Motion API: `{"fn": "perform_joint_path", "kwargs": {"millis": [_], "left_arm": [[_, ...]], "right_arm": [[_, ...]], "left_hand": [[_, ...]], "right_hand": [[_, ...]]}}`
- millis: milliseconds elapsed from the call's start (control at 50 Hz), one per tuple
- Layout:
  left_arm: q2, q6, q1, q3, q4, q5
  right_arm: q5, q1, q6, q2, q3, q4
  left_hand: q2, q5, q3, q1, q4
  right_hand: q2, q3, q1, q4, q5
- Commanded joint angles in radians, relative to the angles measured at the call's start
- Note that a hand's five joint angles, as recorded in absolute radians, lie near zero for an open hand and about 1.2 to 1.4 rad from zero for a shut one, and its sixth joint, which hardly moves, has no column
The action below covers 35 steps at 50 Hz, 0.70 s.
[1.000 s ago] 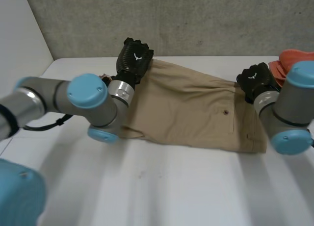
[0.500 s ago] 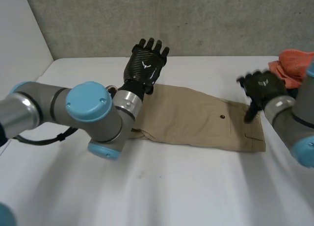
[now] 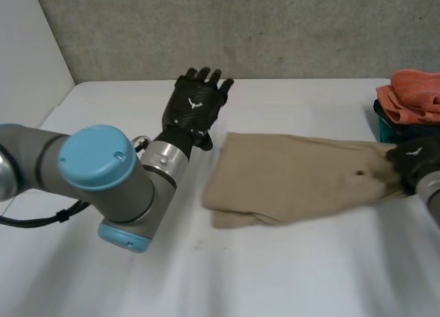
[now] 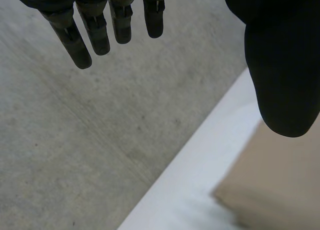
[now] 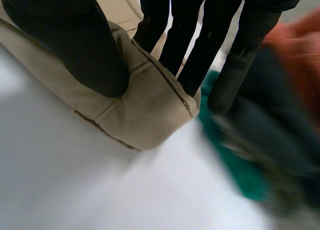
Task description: Fold the laundry.
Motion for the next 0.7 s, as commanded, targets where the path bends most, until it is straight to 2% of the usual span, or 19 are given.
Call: {"fn": "perform_joint_path", "kwargs": {"millis": [20, 120, 200, 220, 280, 300, 340, 420, 500, 520, 580, 600, 640, 700], "left_arm": [[0.115, -0.092, 0.006, -0.063, 0.000, 0.001], [0.134, -0.113, 0.010, -0.076, 0.000, -0.002], [0.135, -0.116, 0.012, -0.080, -0.002, -0.002], [0.135, -0.116, 0.012, -0.081, -0.003, -0.002], [0.135, -0.118, 0.010, -0.086, -0.008, -0.002], [0.135, -0.118, 0.010, -0.086, -0.009, -0.002], [0.135, -0.118, 0.009, -0.081, -0.012, -0.002], [0.134, -0.118, 0.006, -0.058, -0.018, -0.003], [0.123, -0.118, -0.010, 0.002, -0.049, -0.006], [0.119, -0.118, -0.017, 0.018, -0.061, -0.009], [0.070, -0.119, -0.057, 0.106, -0.121, -0.014], [0.053, -0.119, -0.069, 0.132, -0.136, -0.014], [0.001, -0.119, -0.097, 0.207, -0.190, -0.014], [-0.068, -0.119, -0.126, 0.302, -0.259, -0.014]], "right_arm": [[-0.004, 0.015, -0.265, -0.090, -0.015, -0.032], [-0.082, 0.232, -0.272, -0.070, -0.082, -0.100], [-0.266, 0.398, -0.281, 0.010, -0.082, -0.170], [-0.342, 0.462, -0.288, 0.047, -0.076, -0.180], [-0.412, 0.536, -0.305, 0.097, -0.076, -0.170], [-0.406, 0.562, -0.311, 0.122, -0.081, -0.159], [-0.361, 0.559, -0.307, 0.128, -0.091, -0.147], [-0.266, 0.547, -0.206, 0.082, -0.104, -0.144], [-0.257, 0.455, 0.133, -0.074, -0.095, -0.130], [-0.261, 0.403, 0.299, -0.127, -0.087, -0.128], [-0.264, 0.351, 0.542, -0.174, -0.090, -0.119], [-0.263, 0.322, 0.671, -0.186, -0.094, -0.105], [-0.268, 0.294, 0.744, -0.189, -0.101, -0.075], [-0.269, 0.242, 0.733, -0.177, -0.139, 0.016]], "left_hand": [[-0.030, -0.045, -0.035, -0.017, -0.027], [-0.030, -0.045, -0.035, -0.017, -0.027], [-0.030, -0.045, -0.035, -0.017, -0.027], [-0.030, -0.045, -0.035, -0.017, -0.027], [-0.030, -0.045, -0.035, -0.017, -0.027], [-0.030, -0.045, -0.035, -0.017, -0.027], [-0.030, -0.045, -0.035, -0.017, -0.027], [-0.030, -0.045, -0.035, -0.017, -0.027], [-0.030, -0.045, -0.035, -0.017, -0.027], [-0.030, -0.045, -0.035, -0.017, -0.027], [-0.030, -0.045, -0.035, -0.017, -0.027], [-0.030, -0.045, -0.035, -0.017, -0.027], [-0.030, -0.045, -0.035, -0.017, -0.027], [-0.030, -0.045, -0.035, -0.017, -0.027]], "right_hand": [[0.242, 0.229, 0.335, 0.202, 0.262], [0.242, 0.229, 0.335, 0.202, 0.262], [0.242, 0.229, 0.335, 0.202, 0.262], [0.242, 0.229, 0.335, 0.202, 0.262], [0.242, 0.229, 0.335, 0.202, 0.262], [-0.143, -0.156, -0.050, -0.183, -0.123], [-0.968, -0.981, -0.875, -1.008, -0.948], [-0.980, -0.992, -0.887, -1.020, -0.959], [-0.980, -0.992, -0.887, -1.020, -0.959], [-0.980, -0.992, -0.887, -1.020, -0.959], [-0.980, -0.992, -0.887, -1.020, -0.959], [-0.980, -0.992, -0.887, -1.020, -0.959], [-0.980, -0.992, -0.887, -1.020, -0.959], [-0.980, -0.992, -0.887, -1.020, -0.959]]}}
